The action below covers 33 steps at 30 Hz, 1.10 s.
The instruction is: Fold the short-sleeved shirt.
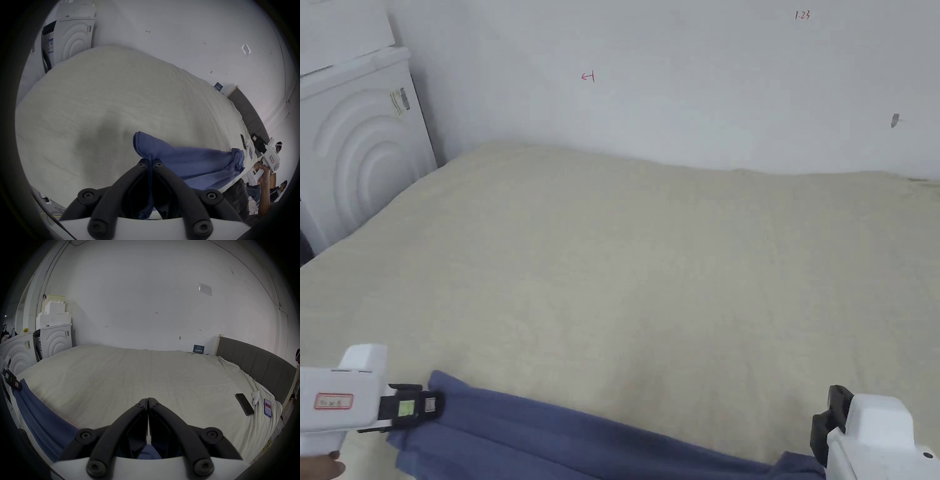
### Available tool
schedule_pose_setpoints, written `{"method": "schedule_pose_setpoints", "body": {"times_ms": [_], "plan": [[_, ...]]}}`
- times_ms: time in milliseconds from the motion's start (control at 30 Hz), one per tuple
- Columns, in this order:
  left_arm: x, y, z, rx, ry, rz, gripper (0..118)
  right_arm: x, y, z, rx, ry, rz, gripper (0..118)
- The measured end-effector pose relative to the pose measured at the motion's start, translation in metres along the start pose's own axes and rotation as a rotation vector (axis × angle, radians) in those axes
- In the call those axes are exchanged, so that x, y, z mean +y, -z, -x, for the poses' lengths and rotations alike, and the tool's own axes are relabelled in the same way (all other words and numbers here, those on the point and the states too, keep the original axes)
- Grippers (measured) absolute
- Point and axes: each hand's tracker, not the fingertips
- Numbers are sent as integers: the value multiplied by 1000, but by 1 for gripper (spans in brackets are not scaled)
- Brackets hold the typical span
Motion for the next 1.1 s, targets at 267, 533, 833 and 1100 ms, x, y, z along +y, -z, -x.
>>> {"method": "schedule_pose_setpoints", "body": {"times_ms": [267, 533, 833, 1100], "plan": [[6, -32, -4, 31, -9, 12, 0, 1, 2, 5, 17, 1, -6, 0], [12, -43, -34, -75, -104, 34, 0, 1, 3, 10, 31, -3, -4, 0], [21, -18, -72, -193, -125, 82, 0, 3, 3, 6, 29, 1, -8, 0], [2, 27, -148, -327, -102, 164, 0, 2, 1, -1, 17, 13, -6, 0]]}}
